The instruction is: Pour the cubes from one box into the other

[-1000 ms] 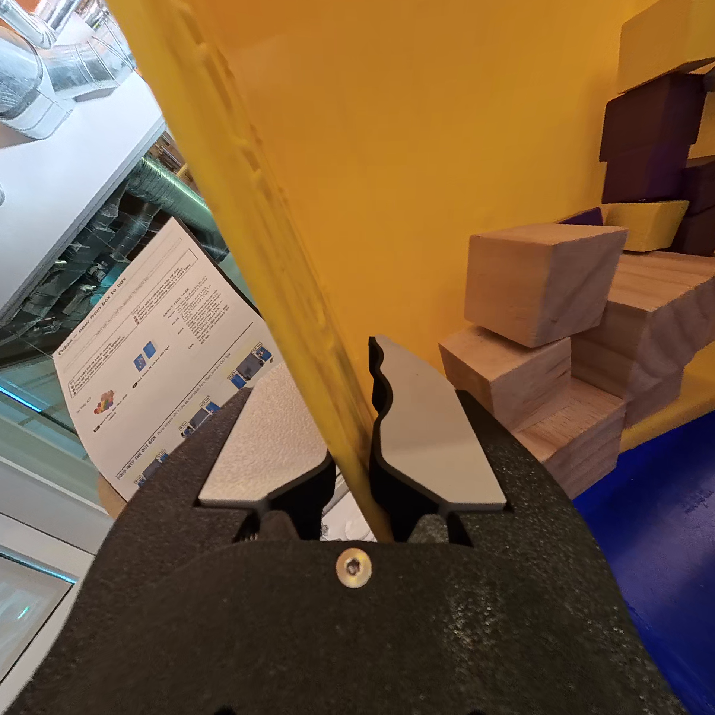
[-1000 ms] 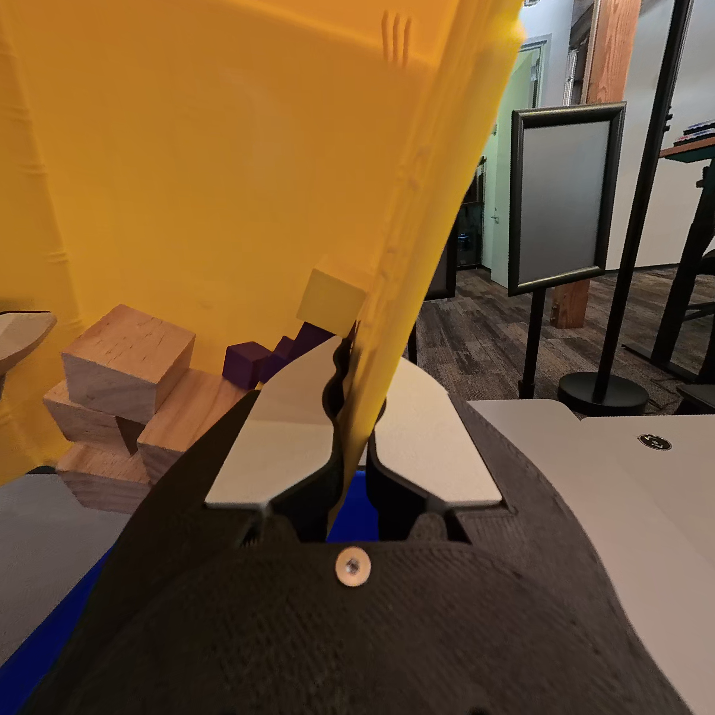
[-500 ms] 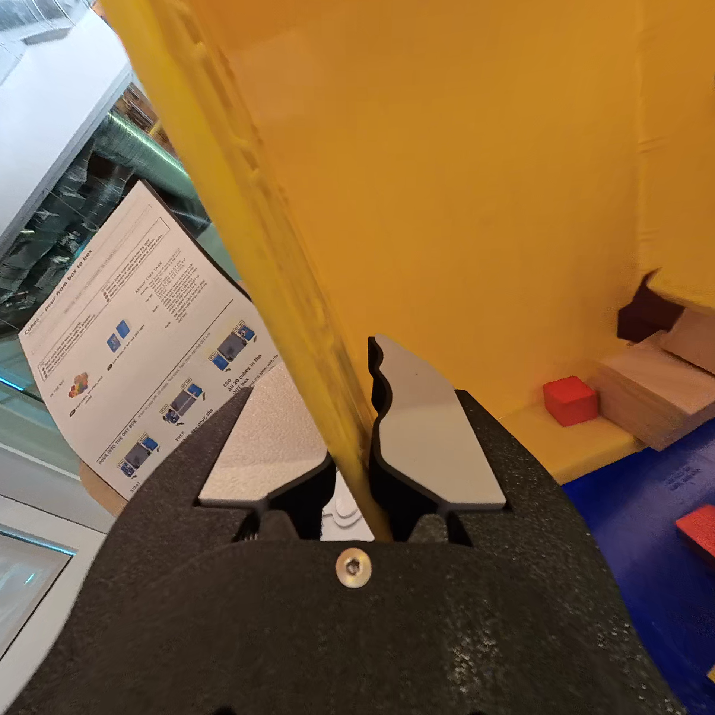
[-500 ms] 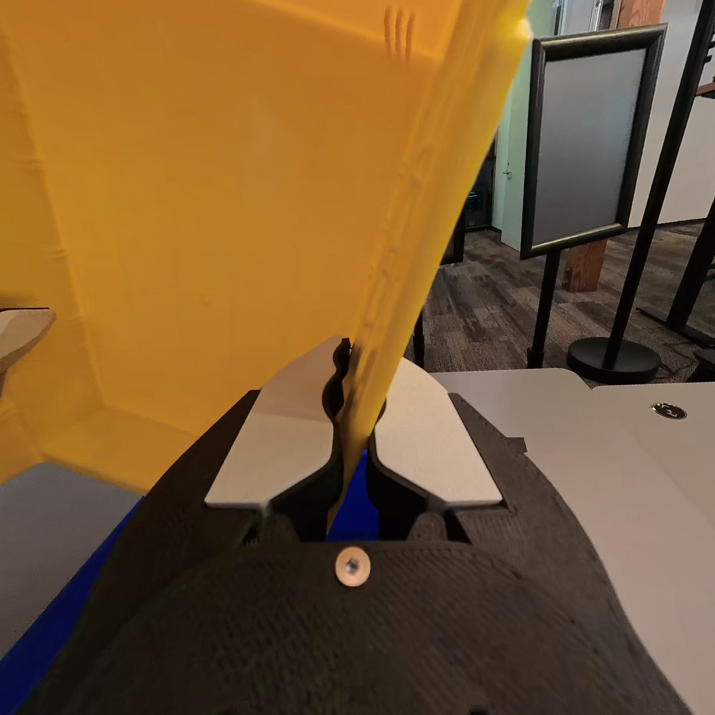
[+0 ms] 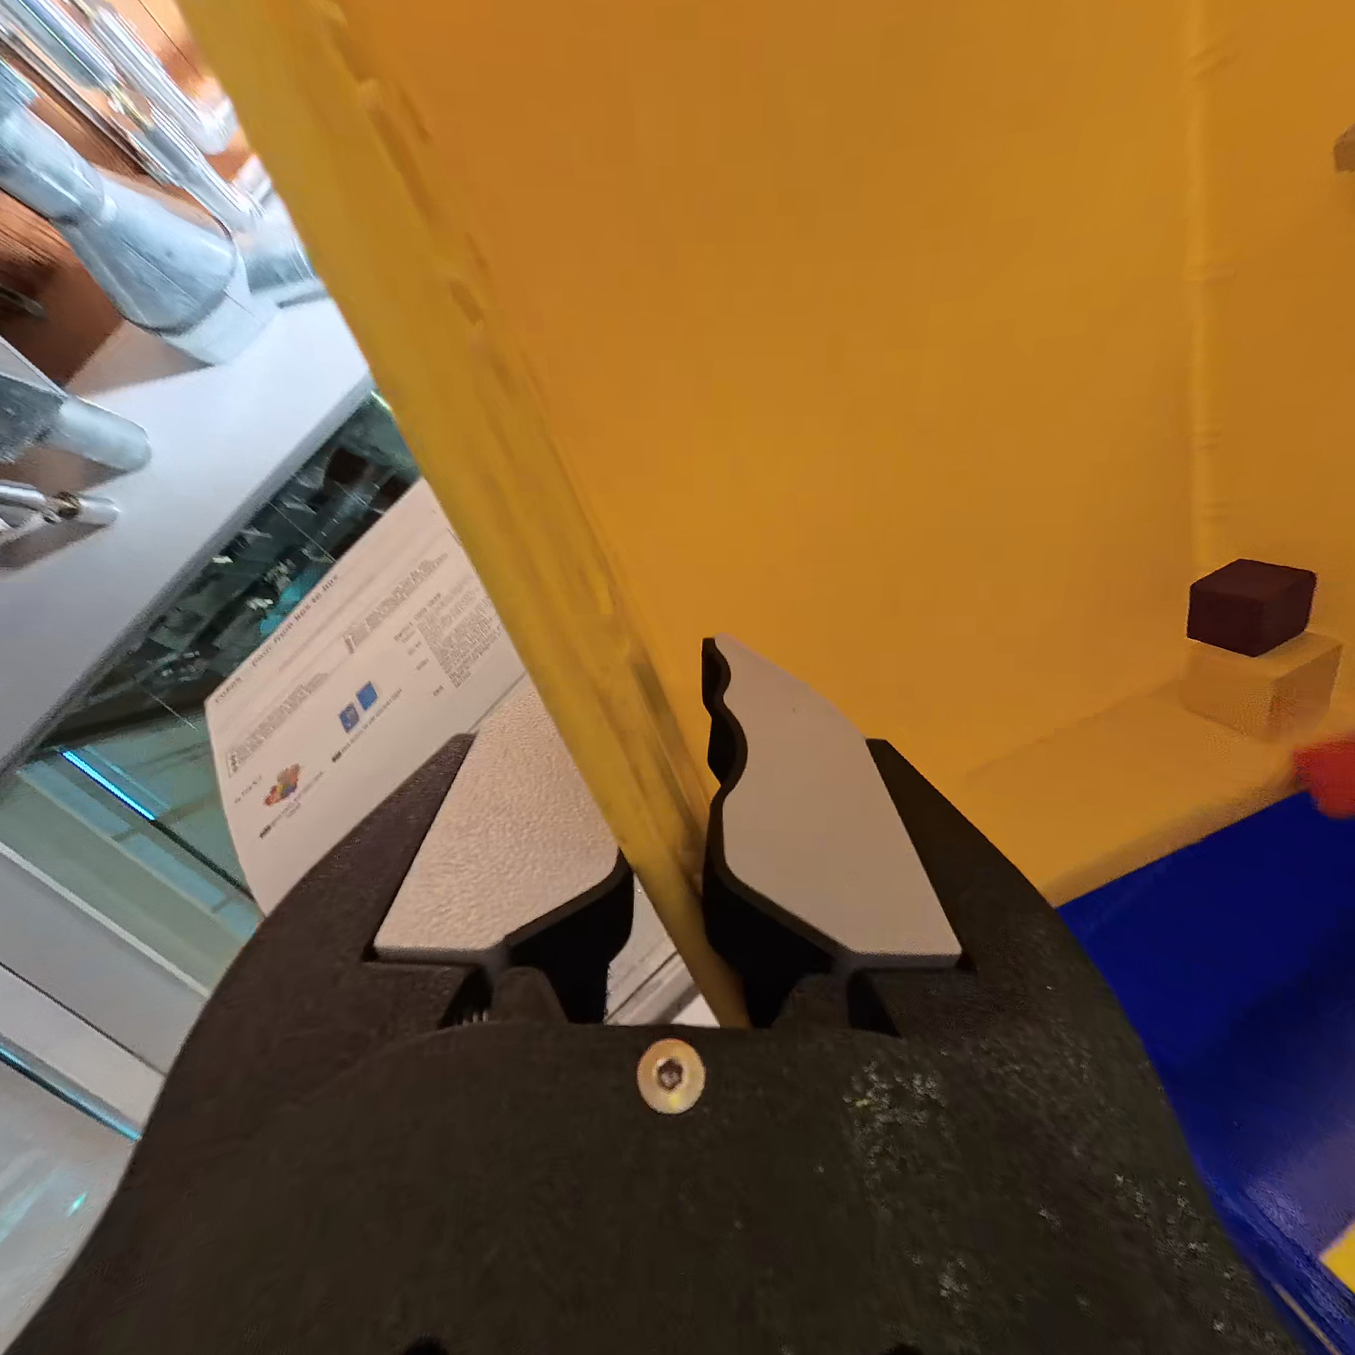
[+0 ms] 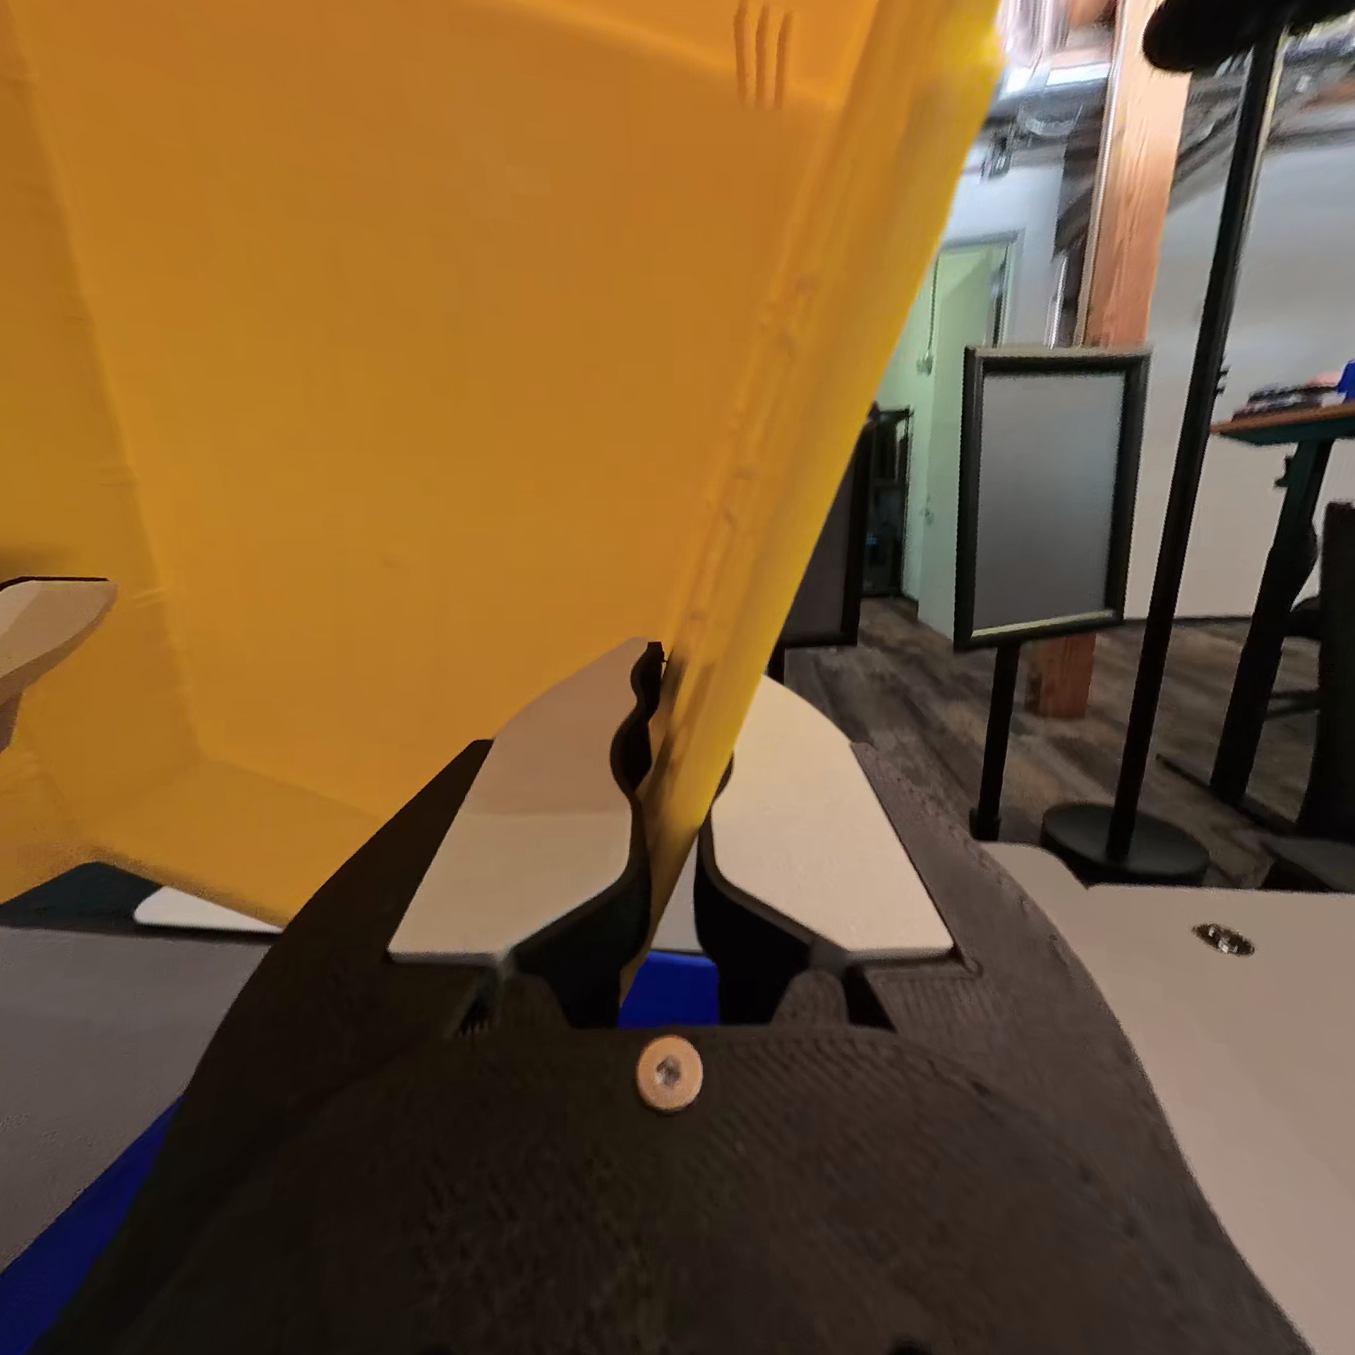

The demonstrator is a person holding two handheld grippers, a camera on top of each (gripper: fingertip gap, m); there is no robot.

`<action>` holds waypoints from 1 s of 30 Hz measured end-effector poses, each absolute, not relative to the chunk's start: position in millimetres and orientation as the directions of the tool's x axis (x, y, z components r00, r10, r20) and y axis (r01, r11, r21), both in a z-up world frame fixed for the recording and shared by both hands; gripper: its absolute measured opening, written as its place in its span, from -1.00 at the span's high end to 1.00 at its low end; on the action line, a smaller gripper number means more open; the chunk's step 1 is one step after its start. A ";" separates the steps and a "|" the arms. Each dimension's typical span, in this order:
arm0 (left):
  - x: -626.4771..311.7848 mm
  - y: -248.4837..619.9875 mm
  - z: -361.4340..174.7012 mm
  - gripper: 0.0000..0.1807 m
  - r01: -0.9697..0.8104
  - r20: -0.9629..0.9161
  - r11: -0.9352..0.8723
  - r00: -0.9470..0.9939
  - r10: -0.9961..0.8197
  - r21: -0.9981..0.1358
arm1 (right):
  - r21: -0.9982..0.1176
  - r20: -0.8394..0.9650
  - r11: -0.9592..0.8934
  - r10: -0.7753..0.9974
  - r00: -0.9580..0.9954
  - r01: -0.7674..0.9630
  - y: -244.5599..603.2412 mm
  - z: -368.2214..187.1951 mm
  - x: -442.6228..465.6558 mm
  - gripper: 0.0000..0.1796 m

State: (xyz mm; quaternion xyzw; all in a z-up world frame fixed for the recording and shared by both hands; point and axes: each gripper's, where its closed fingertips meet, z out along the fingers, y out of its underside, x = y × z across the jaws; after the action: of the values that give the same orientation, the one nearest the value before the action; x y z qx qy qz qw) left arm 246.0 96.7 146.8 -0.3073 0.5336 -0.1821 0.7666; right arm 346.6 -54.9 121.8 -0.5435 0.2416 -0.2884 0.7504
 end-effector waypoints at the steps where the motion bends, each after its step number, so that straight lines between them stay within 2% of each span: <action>1: 243.9 94.6 149.5 0.83 -0.034 -0.706 0.751 0.372 -0.603 -0.659 | -0.948 -0.043 0.255 -0.698 0.715 0.192 -57.1 125.4 344.2 0.94; 10: 236.1 91.3 155.0 0.82 -0.042 -0.712 0.761 0.389 -0.585 -0.647 | -0.940 -0.054 0.280 -0.682 0.729 0.193 -57.9 131.2 339.7 0.94; 17: 226.3 97.8 167.2 0.87 -0.072 -0.667 0.704 0.397 -0.630 -0.707 | -0.960 -0.082 0.263 -0.593 0.801 0.097 -46.4 142.3 329.0 0.84; 19: 225.3 97.4 168.0 0.87 -0.096 -0.661 0.682 0.376 -0.650 -0.725 | -0.973 -0.083 0.220 -0.617 0.783 0.071 -47.7 144.1 329.0 0.88; 21: 226.4 90.8 162.9 0.82 -0.137 -0.674 0.673 0.330 -0.661 -0.727 | -0.983 -0.072 0.174 -0.677 0.732 0.064 -56.2 145.9 331.3 0.95; 24: 226.6 73.7 156.5 0.71 -0.152 -0.669 0.655 0.261 -0.696 -0.740 | -0.976 -0.152 0.216 -0.661 0.735 -0.008 -71.6 154.5 329.3 0.96; 30: 243.3 22.6 143.3 0.51 -0.205 -0.622 0.600 0.065 -0.780 -0.773 | -0.977 -0.210 0.170 -0.720 0.661 -0.126 -121.5 171.2 337.1 0.96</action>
State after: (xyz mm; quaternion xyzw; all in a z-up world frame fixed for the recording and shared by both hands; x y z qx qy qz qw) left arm 243.3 22.6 143.3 -0.3828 0.6434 -0.2315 0.6212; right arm 337.1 -121.5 171.2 -0.6061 0.3487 -0.2183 0.6807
